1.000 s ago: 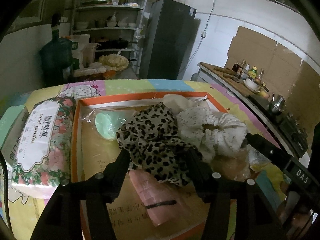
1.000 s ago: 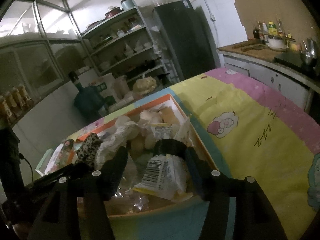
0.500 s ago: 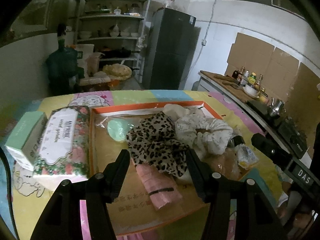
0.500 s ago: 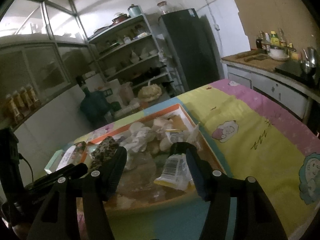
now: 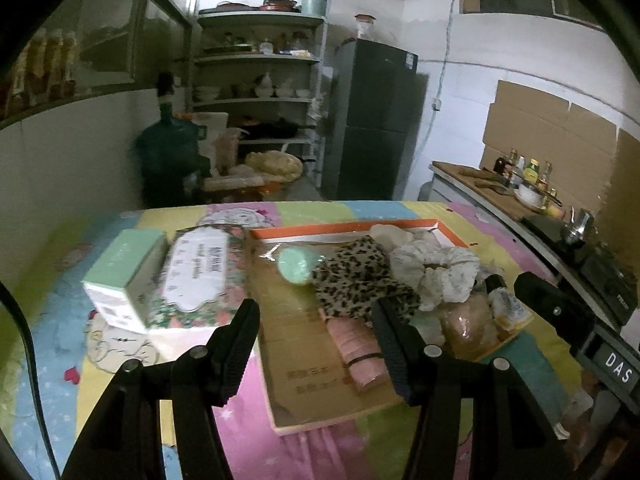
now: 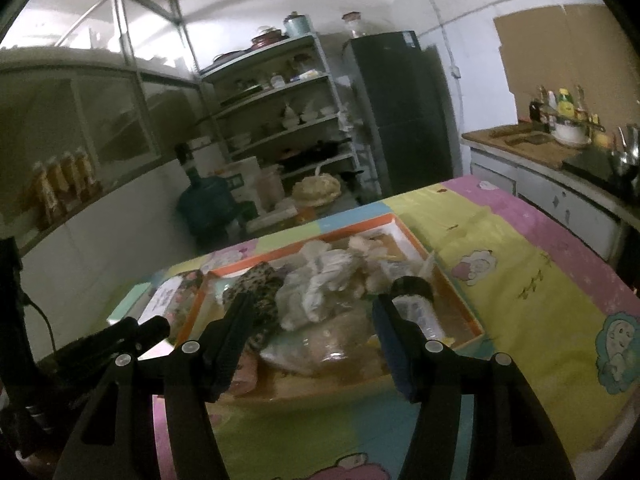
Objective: Organize soft objects
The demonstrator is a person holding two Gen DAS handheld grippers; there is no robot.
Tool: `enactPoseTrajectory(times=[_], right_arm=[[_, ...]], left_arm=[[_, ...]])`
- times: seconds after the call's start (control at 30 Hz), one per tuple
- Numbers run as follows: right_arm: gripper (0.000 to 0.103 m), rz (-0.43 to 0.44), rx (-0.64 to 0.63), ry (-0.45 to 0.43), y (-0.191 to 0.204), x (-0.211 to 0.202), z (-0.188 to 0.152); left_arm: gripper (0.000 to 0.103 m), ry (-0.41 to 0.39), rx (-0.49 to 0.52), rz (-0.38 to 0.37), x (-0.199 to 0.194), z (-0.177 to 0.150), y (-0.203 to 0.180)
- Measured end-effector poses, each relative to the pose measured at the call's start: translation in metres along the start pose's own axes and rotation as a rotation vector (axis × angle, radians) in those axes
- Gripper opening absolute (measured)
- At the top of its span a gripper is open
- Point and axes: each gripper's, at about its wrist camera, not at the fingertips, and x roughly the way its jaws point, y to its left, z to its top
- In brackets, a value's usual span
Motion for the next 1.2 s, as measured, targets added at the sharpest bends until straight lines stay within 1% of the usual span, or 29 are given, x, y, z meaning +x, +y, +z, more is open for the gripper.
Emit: enactPoseTrajectory(times=[0.13,0.3,0.47,0.5,0.6,0.7,0.83,0.97,1.2], right_arm=[[0.065,0.002,-0.039,-0.005,0.021,-0.005,-0.006],[0.071,-0.01,-0.099,-0.04,0.046,-0.014,-0.013],[0.073,0.05,-0.102,-0.046,0.065,-0.022,-0.021],[0.074,0.051,-0.107,-0.044,0.069,-0.022,-0.022],[0.074,0.043,-0.119,-0.051,0.083,-0.025,-0.029],[0.074,0.022,-0.133,-0.063,0.098,-0.03,-0.037],[0.073,0.001,-0.15,-0.081,0.117,-0.038,-0.05],[0.074,-0.012,-0.162,-0.112,0.129,-0.05,-0.063],[0.074,-0.027,-0.177,-0.127,0.147,-0.067,-0.08]], left_arm=[[0.058,-0.017,-0.012,0.011,-0.012,-0.005,0.007],[0.058,-0.052,-0.03,0.046,-0.031,-0.009,0.02],[0.058,-0.101,-0.038,0.092,-0.052,-0.015,0.032],[0.058,-0.109,-0.04,0.104,-0.058,-0.018,0.035],[0.058,-0.112,-0.04,0.15,-0.068,-0.024,0.042],[0.058,-0.115,-0.052,0.175,-0.079,-0.032,0.052],[0.058,-0.126,-0.065,0.197,-0.094,-0.041,0.064],[0.058,-0.158,-0.06,0.228,-0.115,-0.052,0.07],[0.058,-0.182,-0.077,0.248,-0.138,-0.068,0.084]])
